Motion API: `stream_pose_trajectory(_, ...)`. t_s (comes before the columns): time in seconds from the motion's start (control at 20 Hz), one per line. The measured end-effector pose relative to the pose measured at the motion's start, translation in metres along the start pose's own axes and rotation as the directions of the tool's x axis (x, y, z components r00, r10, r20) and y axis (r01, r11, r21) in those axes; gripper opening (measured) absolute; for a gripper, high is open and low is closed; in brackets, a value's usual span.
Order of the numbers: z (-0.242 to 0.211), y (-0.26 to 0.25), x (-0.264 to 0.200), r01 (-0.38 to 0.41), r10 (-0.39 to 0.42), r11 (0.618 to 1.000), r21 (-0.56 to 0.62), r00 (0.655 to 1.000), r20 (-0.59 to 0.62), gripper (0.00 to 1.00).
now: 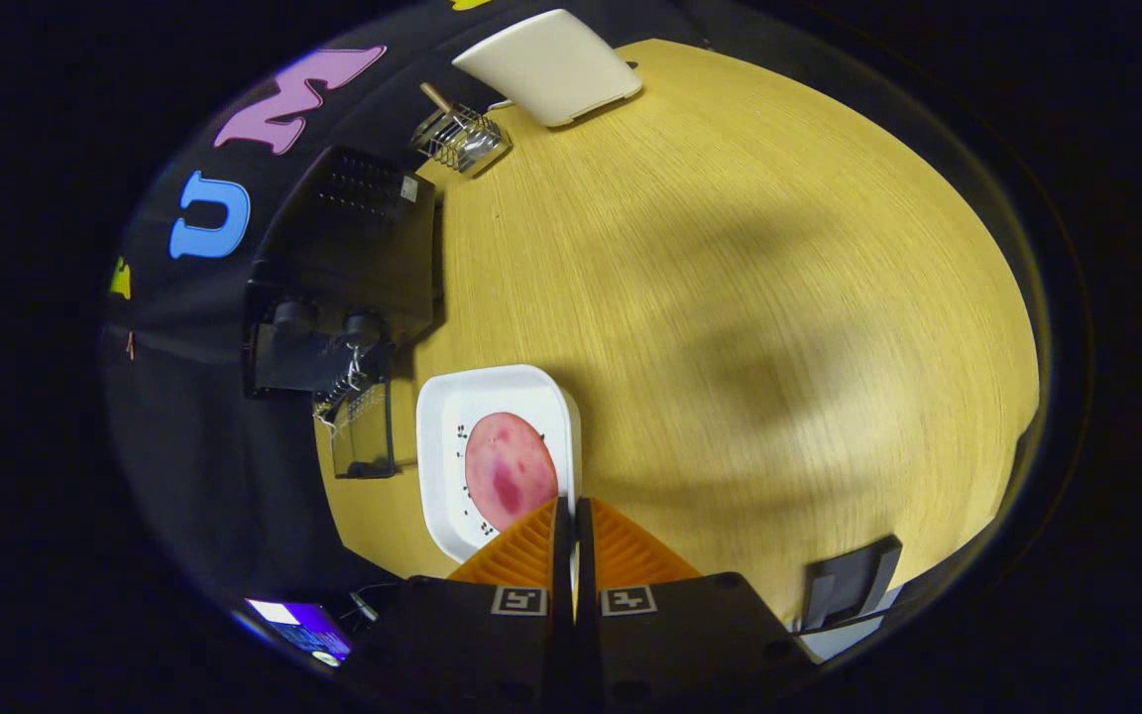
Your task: Open the toaster oven, put the food inside, and close the toaster oven door.
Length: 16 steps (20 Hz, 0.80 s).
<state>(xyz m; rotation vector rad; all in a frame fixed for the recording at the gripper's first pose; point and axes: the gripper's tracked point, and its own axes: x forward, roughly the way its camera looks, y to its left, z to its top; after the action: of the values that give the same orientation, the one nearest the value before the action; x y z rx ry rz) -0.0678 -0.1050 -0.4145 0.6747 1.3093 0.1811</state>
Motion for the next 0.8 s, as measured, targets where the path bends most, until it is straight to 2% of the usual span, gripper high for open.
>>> stream_pose_trajectory(0.4, -0.049, 0.081, -0.014, -0.09, 0.084, 0.991, 0.1, 0.994, 0.065, 0.05)
stream_pose_trajectory(0.6, -0.072, 0.135, -0.001, -0.139, 0.127, 0.978, 0.157, 0.988, 0.083, 0.05)
stream_pose_trajectory(0.8, -0.073, 0.19, 0.022, -0.182, 0.158, 0.962, 0.203, 0.979, 0.129, 0.05)
